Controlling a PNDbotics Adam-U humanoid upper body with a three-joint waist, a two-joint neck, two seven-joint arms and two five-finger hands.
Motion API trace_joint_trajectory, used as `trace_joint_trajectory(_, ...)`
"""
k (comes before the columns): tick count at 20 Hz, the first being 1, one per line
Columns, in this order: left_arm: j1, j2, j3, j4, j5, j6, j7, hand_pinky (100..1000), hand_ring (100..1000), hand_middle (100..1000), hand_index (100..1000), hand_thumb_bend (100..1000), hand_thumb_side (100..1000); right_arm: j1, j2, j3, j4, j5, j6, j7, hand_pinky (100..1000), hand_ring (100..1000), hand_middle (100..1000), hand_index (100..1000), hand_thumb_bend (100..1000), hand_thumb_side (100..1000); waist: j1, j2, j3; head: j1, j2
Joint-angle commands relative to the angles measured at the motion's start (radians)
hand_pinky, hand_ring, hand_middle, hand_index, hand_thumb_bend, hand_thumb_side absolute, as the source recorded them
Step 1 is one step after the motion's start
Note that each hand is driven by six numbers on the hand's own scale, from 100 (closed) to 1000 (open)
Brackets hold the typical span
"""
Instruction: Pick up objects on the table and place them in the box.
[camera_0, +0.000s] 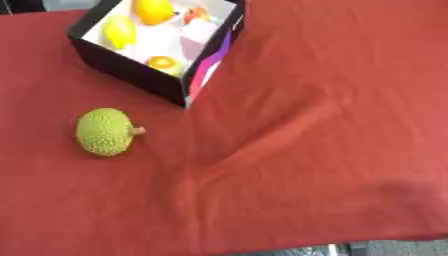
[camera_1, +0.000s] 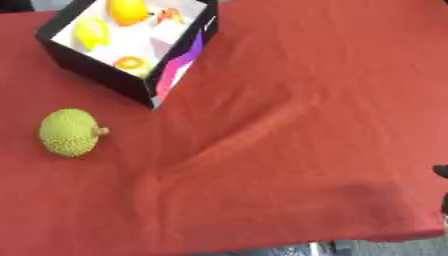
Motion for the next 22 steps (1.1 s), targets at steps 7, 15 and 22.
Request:
trace_joint_trajectory(7, 0.420, 0.289, -0.009, -0.424, -0.135, 0.147, 0.143, 832, 800, 776, 890, 100, 456, 0.015, 0.009, -0.014, -0.017, 0.014, -0.011, -0.012, 1000, 827, 718, 787, 100, 472, -0.022, -0.025, 0.021, -0.040, -0.008)
trace_joint_trajectory(15, 0.501, 0.280, -0.071, -0.489, -0.336, 0.253, 0.137, 878, 839, 808, 899, 143, 623, 0.007, 0.019, -0.009, -0.017, 0.015, 0.006, -0.010, 1000, 827, 718, 786, 100, 480, -0.022, -0.020, 0.023, -0.030, -0.015)
trace_joint_trajectory(22, 0.443, 0.220, -0.126, -0.347, -0.509, 0.233, 0.149, 894, 859, 816, 892, 342, 387, -0.001, 0.029, -0.005, -0.017, 0.024, 0.038, -0.009, 1000, 827, 718, 786, 100, 487, -0.018, -0.013, 0.016, -0.011, -0.014)
